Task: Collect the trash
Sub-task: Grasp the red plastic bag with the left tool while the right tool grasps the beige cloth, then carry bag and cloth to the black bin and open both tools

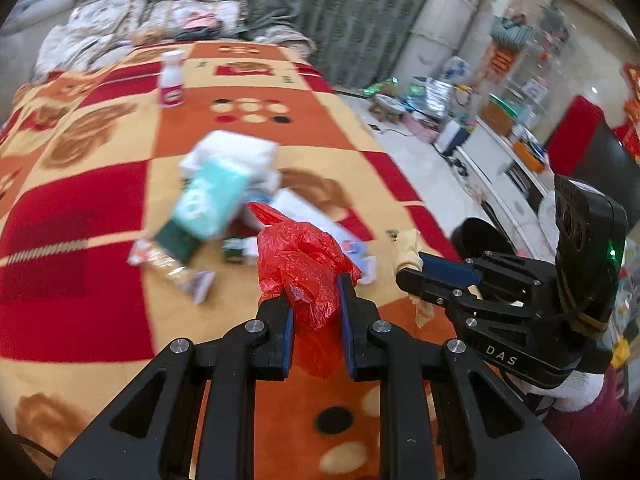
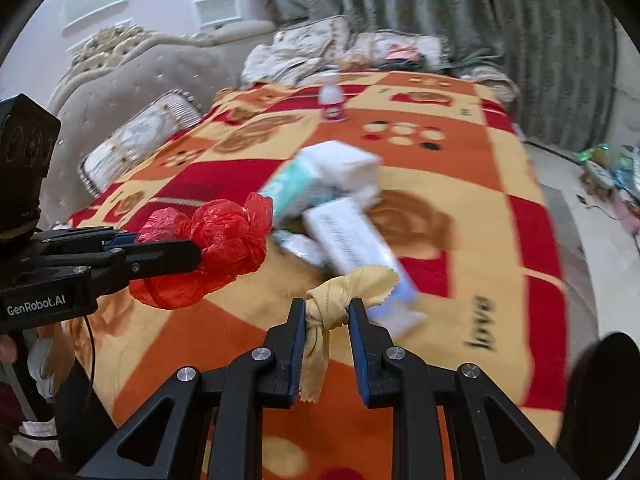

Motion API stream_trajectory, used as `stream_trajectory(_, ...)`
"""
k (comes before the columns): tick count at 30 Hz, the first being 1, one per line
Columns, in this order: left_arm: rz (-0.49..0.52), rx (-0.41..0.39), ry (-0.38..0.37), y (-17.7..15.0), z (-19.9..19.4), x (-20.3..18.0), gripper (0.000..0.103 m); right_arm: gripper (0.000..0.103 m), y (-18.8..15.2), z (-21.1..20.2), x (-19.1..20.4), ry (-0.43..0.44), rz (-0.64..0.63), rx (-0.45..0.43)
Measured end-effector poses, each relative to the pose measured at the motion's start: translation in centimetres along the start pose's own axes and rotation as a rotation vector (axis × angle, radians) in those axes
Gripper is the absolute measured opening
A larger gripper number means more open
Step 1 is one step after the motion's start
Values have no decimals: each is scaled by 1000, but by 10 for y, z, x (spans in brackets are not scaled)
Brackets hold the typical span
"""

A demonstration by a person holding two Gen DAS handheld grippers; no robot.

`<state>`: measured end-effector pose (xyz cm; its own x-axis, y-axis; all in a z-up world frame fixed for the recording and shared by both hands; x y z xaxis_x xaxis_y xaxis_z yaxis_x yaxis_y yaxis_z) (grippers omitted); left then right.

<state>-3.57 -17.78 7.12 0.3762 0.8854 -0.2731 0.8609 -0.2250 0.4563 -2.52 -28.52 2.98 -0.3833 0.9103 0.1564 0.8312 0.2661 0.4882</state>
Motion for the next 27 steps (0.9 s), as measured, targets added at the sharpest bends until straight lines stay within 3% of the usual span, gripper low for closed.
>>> stream_trajectory(17,181,48,-107,47,46,-129,17,20,-57,-66,-135,-155,225,-51)
stream_trajectory(27,234,101,-231,66,86,-201,17,20,-98,-91,-214,-239,381,-48)
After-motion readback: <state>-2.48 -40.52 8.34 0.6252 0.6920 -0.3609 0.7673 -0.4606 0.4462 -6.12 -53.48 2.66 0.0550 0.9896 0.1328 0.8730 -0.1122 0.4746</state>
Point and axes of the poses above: each gripper's, at about its wrist camera, not at the fingertips, and z roughly the way its jaws point, x to its left, y to its top, the point moved 6 cm from there along z, roughly the way its jaws point, and after that the axes turned 12 degrees about x, right-handed, at the moved point
